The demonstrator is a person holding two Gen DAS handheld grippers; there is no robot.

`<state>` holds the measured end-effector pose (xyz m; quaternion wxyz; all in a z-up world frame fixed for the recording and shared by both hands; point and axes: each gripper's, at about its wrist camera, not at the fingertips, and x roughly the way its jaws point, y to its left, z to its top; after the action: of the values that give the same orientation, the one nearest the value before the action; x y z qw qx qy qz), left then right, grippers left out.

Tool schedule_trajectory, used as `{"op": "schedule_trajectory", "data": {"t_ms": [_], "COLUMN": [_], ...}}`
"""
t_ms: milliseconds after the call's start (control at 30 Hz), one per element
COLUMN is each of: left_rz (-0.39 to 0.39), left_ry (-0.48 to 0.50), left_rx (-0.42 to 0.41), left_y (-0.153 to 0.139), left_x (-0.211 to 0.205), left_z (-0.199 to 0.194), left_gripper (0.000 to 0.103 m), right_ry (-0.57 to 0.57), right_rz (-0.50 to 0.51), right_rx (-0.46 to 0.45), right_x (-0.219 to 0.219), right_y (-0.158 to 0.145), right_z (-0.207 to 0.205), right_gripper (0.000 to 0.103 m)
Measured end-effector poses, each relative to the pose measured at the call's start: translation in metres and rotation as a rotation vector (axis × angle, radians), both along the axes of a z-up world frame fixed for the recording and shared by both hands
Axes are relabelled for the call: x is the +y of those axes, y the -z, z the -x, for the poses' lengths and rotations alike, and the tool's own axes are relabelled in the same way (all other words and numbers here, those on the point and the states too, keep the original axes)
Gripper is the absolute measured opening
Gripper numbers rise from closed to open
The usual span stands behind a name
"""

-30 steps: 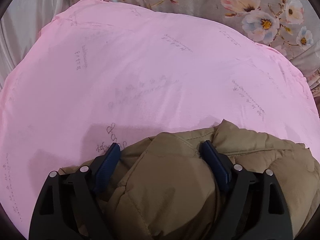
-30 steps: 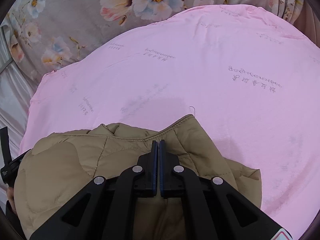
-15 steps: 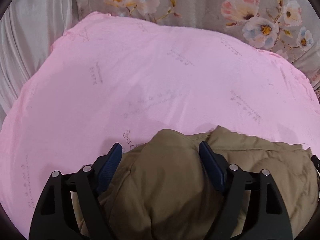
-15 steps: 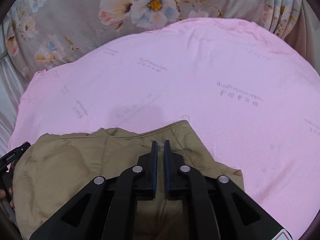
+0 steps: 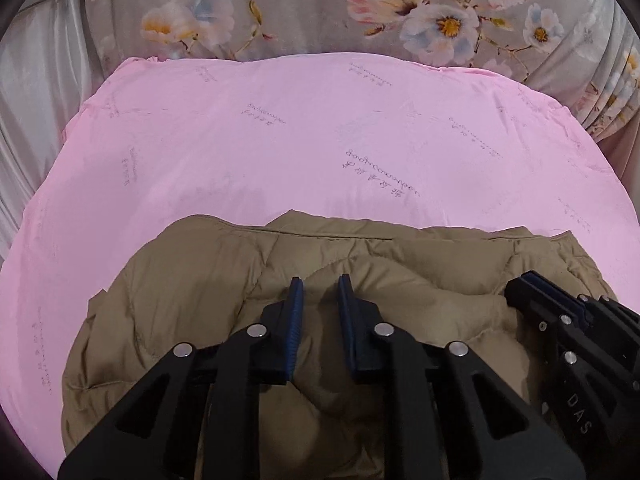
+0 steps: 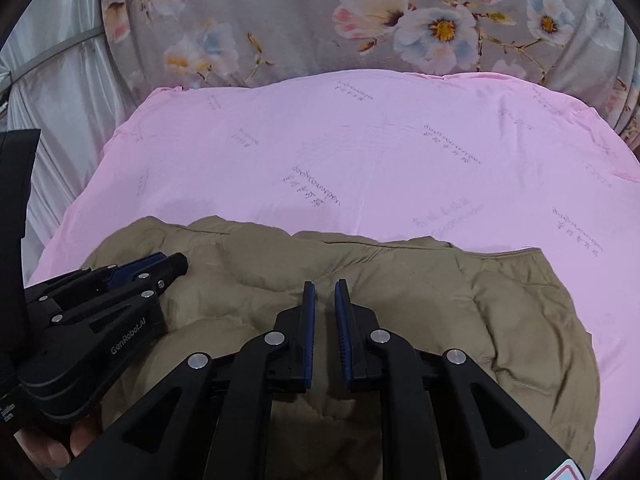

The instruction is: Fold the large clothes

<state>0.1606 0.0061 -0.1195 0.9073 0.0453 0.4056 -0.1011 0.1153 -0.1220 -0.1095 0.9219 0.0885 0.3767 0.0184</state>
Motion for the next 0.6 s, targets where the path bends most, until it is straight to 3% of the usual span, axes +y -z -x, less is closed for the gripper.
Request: {"op": "schedule_trajectory", "data": {"t_ms": [167, 600], "left_rz": [0.004, -0.055], "left_ry": [-0.006, -0.023], "left_rx": [-0.008, -0.070], "left_y": [0.014, 0.027], "left_x": [0.000, -0.011], "left_z": [-0.004, 0.002], "left_gripper": [0.017, 0.015], "right_ry": [0.000, -0.005], "right_rz": [-0.041, -0.029], "right_rx": [0.011, -0.007], "right_x": [-0.004, -0.002], "right_y": [0.015, 0.031], "right_z": [-0.006, -0.006], "right_gripper": [0.010, 0.010]}}
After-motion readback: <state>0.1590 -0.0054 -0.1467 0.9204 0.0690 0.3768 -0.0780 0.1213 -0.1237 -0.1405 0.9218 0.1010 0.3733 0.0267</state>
